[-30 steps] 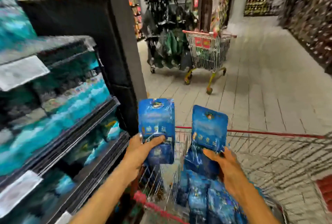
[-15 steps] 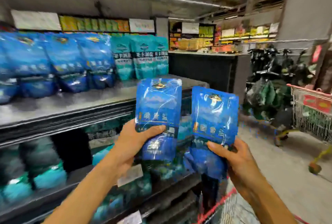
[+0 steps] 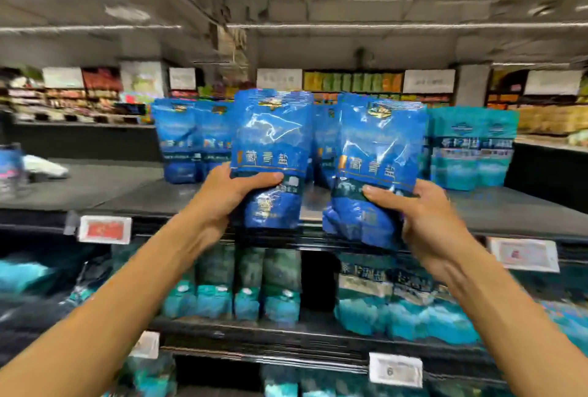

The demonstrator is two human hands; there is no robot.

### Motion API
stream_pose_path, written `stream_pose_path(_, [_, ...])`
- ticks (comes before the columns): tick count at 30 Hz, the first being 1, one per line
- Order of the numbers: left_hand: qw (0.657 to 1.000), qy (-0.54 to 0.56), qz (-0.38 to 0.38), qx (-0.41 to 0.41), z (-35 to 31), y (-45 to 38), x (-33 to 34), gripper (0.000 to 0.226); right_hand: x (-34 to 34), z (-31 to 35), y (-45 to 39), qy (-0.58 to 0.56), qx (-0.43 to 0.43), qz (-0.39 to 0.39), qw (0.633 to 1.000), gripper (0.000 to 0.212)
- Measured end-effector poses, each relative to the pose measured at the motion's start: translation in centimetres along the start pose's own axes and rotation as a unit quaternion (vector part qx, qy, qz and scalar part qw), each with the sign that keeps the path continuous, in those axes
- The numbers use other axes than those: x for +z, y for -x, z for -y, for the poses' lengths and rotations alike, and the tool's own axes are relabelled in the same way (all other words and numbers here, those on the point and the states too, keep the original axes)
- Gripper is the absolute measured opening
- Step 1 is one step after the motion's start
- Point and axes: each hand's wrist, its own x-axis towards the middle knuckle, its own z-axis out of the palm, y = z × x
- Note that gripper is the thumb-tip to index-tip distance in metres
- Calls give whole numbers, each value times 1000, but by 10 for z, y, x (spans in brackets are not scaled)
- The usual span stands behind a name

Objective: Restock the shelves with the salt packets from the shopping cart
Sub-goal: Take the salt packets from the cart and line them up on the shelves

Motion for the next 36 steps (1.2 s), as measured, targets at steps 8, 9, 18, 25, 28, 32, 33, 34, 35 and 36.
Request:
stream_pose_path(8, [995,-5,-100,-2,-3,-64,-150,40,140,-38,-105,15,50,37,998,37])
stream_pose_path(9, [995,-6,-102,-8,0,-72,-167,43,156,-46,-117,16,60,34,997,39])
stream_pose_path(18, [991,-54,-110,-53,31,-146,-240,37,243,-118,-210,37,112,-7,993,24])
stream_pose_path(25, [984,-164,-47,-44,37,-167,-254,30,255,-140,-234,85,124,5,989,40])
stream_pose_path(28, [964,-257,-39,-62,34,-167,-263,27,257,-142,-234,97,117,21,988,38])
stream_pose_path(32, [947,-309,-72,-49,36,-168,-265,35,259,-139,-230,123,120,14,985,48])
stream_pose_path(33, [945,-314,-77,-51,37,-167,-265,35,259,-138,-230,128,119,12,985,47])
stream_pose_path(34, [943,-317,-79,-54,38,-167,-264,34,258,-137,-229,132,119,10,984,44])
stream_pose_path(35, [941,-324,-81,-56,38,-166,-263,34,257,-136,-228,135,118,8,984,41])
stream_pose_path(36, [939,-330,-82,-57,39,-166,-262,34,257,-136,-228,140,117,6,983,39])
